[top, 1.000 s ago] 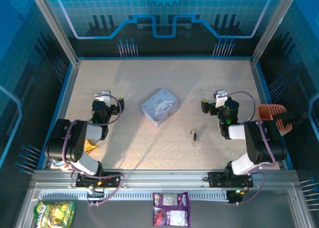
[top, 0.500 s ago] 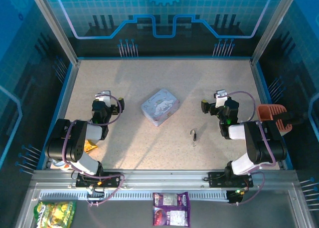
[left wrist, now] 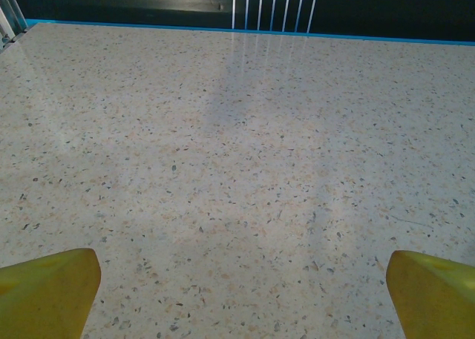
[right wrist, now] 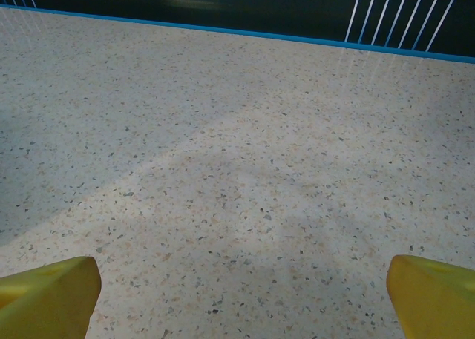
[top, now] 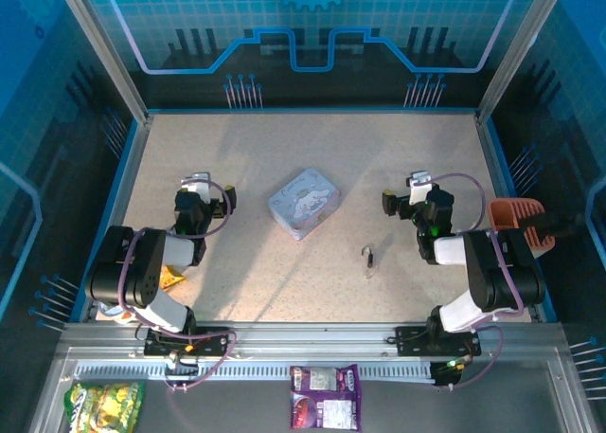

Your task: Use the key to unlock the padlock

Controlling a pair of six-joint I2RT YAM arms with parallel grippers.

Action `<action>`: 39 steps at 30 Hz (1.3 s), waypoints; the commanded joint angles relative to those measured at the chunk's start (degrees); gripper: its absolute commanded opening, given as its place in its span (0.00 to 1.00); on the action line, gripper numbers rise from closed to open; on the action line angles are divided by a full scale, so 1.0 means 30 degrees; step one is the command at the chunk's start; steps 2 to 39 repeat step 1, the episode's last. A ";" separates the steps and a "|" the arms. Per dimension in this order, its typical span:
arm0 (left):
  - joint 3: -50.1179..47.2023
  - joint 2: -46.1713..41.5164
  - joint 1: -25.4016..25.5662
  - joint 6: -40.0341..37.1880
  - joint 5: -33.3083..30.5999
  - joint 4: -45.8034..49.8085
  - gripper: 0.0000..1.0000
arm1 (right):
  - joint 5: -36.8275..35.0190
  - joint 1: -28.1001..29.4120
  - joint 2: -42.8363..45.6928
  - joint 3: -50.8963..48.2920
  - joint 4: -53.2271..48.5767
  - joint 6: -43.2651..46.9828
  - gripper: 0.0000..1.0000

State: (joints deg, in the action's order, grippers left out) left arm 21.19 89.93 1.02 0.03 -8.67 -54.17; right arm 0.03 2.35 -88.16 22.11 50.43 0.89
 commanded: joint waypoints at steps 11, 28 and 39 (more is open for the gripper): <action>0.0121 -0.0240 -0.0104 0.0136 0.0401 0.0095 0.99 | -0.0559 0.0372 -0.0057 0.0200 0.0303 0.0128 1.00; 0.0121 -0.0240 -0.0104 0.0136 0.0401 0.0095 0.99 | -0.0559 0.0372 -0.0057 0.0200 0.0303 0.0128 1.00; 0.0121 -0.0240 -0.0104 0.0136 0.0401 0.0095 0.99 | -0.0559 0.0372 -0.0057 0.0200 0.0303 0.0128 1.00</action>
